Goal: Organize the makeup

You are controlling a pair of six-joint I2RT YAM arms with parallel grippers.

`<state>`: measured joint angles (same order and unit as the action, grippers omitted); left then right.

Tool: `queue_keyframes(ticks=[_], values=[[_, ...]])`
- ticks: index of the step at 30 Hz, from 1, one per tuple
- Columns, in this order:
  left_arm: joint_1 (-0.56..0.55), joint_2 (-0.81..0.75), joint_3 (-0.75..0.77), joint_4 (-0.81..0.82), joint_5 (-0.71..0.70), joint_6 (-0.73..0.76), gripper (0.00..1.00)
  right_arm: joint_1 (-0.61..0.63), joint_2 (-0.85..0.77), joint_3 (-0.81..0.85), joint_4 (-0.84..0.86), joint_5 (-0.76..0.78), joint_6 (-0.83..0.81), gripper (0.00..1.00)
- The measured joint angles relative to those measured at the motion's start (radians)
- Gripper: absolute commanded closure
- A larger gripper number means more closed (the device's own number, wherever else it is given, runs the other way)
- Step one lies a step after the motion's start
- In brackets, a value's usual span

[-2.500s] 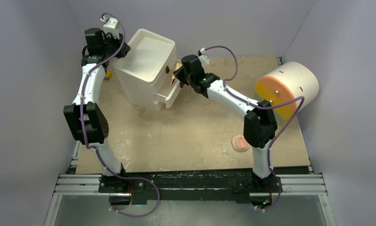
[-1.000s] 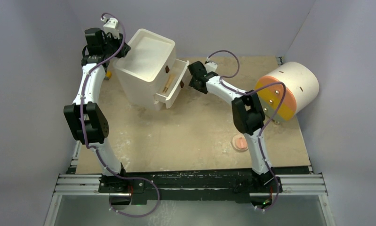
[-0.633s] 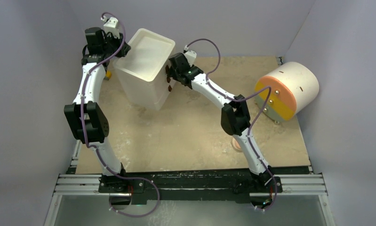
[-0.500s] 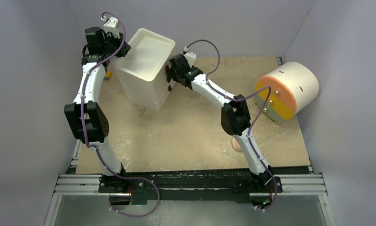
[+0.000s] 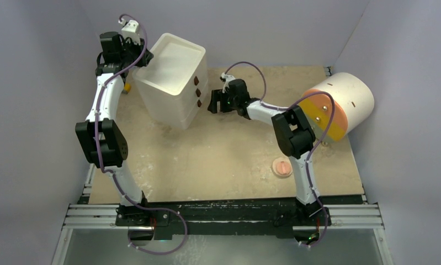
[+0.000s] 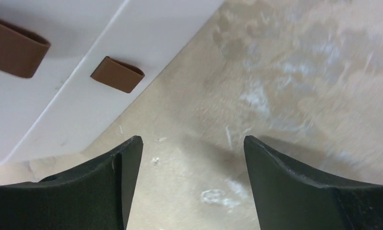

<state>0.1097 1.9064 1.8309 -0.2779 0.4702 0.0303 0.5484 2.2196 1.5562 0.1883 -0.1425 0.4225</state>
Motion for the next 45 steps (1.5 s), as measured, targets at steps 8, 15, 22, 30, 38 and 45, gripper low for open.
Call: queue_keyframes(ticks=[8,15,22,30,38,45], values=[[0.0,0.003,0.004,-0.002,0.0,0.0,1.0,-0.035,0.068,0.145,0.012,-0.28,-0.34,0.19],[-0.002,0.008,0.008,0.0,0.001,0.0,1.0,-0.011,0.113,0.187,0.052,-0.319,-0.407,0.32],[-0.002,0.01,0.01,0.0,0.001,0.0,1.0,-0.011,0.138,0.187,0.112,-0.288,-0.401,0.39],[-0.002,0.011,0.011,0.0,0.001,0.0,1.0,-0.01,0.18,0.249,0.137,-0.278,-0.386,0.43],[-0.003,0.015,0.011,0.003,0.001,0.0,1.0,-0.01,0.198,0.275,0.13,-0.313,-0.365,0.52],[-0.004,0.017,0.011,0.008,0.001,0.0,1.0,-0.009,0.214,0.299,0.116,-0.361,-0.335,0.76]])
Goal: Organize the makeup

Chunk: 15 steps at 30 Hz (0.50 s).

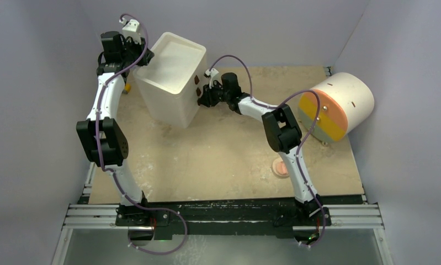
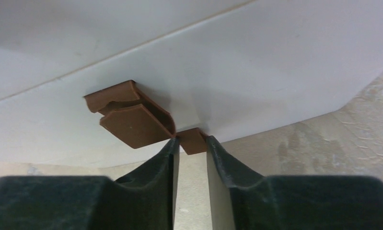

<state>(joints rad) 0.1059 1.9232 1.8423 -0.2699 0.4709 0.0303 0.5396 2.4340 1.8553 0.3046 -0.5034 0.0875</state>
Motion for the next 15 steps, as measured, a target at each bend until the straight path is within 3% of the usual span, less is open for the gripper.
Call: queue_keyframes(ticks=[3,6,15], values=[[0.0,0.001,0.0,0.004,0.0,0.0,1.0,0.0,0.005,0.011,-0.007,-0.019,0.012,0.85],[0.0,0.003,0.0,0.008,-0.001,0.0,1.0,-0.002,0.018,0.031,-0.013,-0.039,0.027,0.99],[0.0,0.006,0.0,0.018,-0.004,0.001,1.0,-0.005,0.035,0.05,-0.016,-0.042,0.049,1.0]])
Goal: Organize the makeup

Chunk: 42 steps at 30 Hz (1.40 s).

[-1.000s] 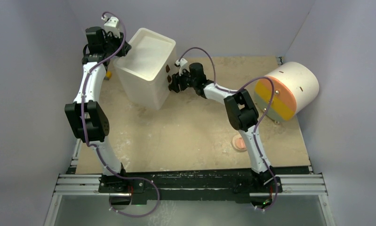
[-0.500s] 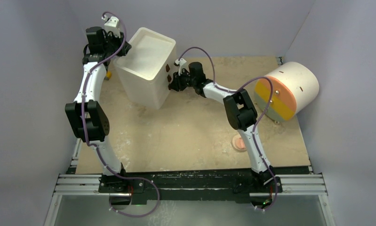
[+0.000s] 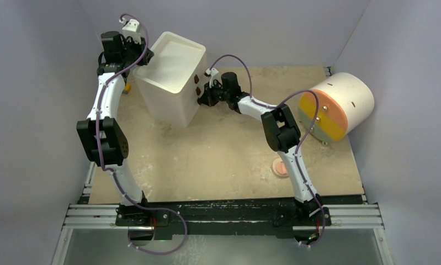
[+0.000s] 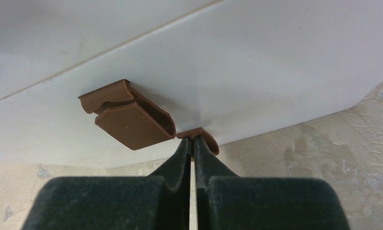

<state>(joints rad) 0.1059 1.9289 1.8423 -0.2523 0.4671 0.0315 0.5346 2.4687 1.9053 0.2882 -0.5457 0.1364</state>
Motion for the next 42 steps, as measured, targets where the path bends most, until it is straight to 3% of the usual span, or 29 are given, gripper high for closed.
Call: queue_keyframes(ticks=[13,26,42], values=[[0.0,0.0,0.0,0.0,0.0,0.0,1.0,0.01,-0.068,-0.135,0.093,0.09,-0.032,1.0],[-0.003,0.003,0.005,-0.004,-0.003,-0.001,1.0,-0.052,-0.273,-0.433,0.124,0.174,-0.048,1.0],[-0.017,0.01,0.013,-0.004,-0.019,-0.004,1.0,-0.081,-0.459,-0.683,0.158,0.398,0.003,1.0]])
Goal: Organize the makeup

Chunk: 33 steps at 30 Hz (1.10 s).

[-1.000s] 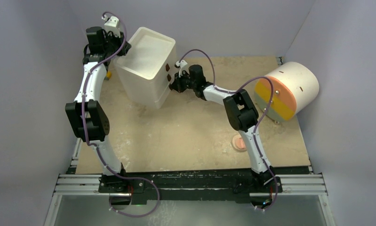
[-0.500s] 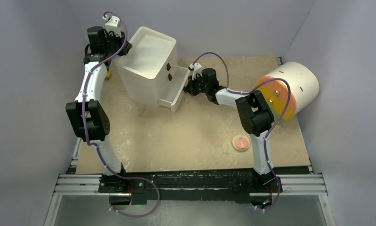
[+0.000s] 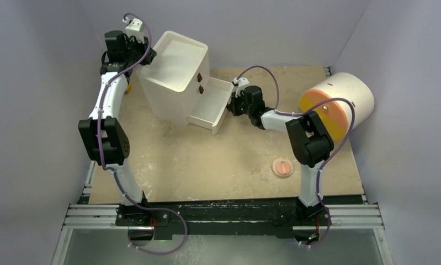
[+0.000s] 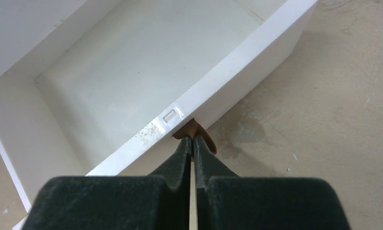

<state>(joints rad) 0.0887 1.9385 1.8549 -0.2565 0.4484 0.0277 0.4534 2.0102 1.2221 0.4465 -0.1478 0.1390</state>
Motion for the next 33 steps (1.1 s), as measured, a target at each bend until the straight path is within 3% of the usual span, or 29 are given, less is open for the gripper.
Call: queue_keyframes(ticks=[2,5,6,10,17,23,27,33], values=[[-0.004,0.0,0.0,0.001,-0.003,0.0,1.0,0.0,-0.01,-0.008,-0.006,0.01,0.002,0.96],[-0.01,0.001,0.0,0.004,-0.005,0.0,1.0,0.0,-0.022,-0.01,-0.03,0.026,0.006,0.46],[-0.011,0.001,0.0,0.005,-0.007,0.0,1.0,0.0,-0.026,-0.01,-0.039,0.035,0.005,0.38],[-0.011,0.001,0.0,0.004,-0.007,0.0,1.0,-0.025,-0.058,-0.037,-0.108,0.089,-0.009,0.22],[-0.011,0.002,0.0,0.004,-0.007,0.0,1.0,-0.039,-0.174,-0.058,-0.231,0.206,0.007,0.19],[-0.011,0.002,0.0,0.004,-0.007,0.0,1.0,-0.036,-0.323,-0.057,-0.425,0.382,0.124,0.34],[-0.011,0.002,0.0,0.004,-0.007,0.0,1.0,-0.035,-0.382,-0.07,-0.603,0.483,0.205,0.39],[-0.011,0.002,0.0,0.005,-0.007,0.0,1.0,-0.035,-0.588,-0.274,-0.799,0.533,0.304,0.38]])
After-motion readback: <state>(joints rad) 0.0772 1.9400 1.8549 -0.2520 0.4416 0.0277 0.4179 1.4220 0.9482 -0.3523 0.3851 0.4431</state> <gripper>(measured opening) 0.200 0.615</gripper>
